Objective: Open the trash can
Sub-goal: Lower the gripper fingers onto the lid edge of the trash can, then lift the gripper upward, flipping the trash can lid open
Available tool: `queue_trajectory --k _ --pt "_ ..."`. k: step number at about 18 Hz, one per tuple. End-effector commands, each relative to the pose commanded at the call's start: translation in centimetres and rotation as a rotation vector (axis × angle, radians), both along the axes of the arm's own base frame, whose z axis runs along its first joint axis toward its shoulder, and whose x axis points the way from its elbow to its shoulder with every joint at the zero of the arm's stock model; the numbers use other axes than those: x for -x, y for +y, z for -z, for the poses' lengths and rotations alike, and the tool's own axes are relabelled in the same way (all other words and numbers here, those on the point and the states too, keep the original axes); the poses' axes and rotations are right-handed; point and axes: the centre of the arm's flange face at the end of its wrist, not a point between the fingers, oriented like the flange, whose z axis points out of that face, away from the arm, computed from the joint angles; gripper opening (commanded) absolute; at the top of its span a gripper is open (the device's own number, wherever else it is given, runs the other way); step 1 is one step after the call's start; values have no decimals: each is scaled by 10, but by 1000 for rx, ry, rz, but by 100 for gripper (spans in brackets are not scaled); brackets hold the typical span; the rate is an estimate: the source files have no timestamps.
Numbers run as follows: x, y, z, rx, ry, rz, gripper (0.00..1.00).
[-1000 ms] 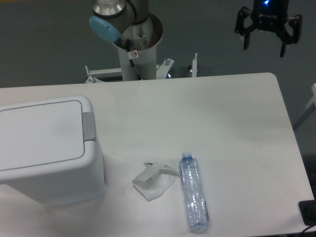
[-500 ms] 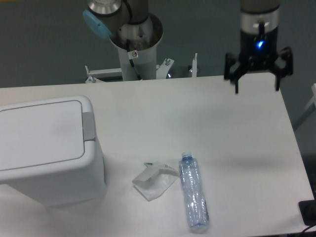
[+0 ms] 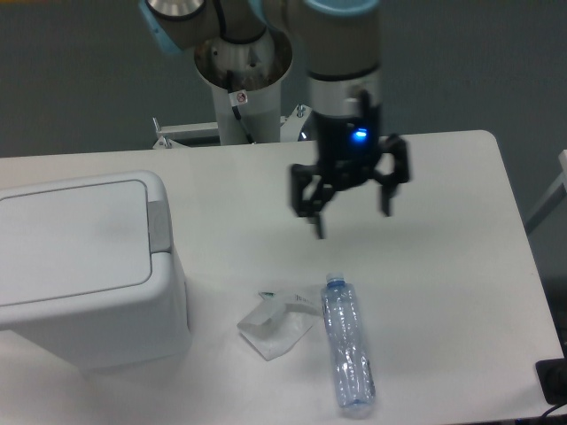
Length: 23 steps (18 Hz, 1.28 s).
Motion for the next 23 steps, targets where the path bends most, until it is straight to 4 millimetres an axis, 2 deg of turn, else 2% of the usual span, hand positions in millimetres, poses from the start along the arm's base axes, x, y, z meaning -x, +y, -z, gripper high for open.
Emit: queue_trajectory --k 2,5,9,14,18,23 --pt "-34 12 1 -10 -23 43 100" --pt "-60 19 13 -6 -54 91 100" --pt "-83 24 32 18 -79 131 100" --pt "-81 26 40 29 -79 140 100" --pt "-72 25 45 35 -83 130 100" --pt "-75 23 56 49 -95 133 100"
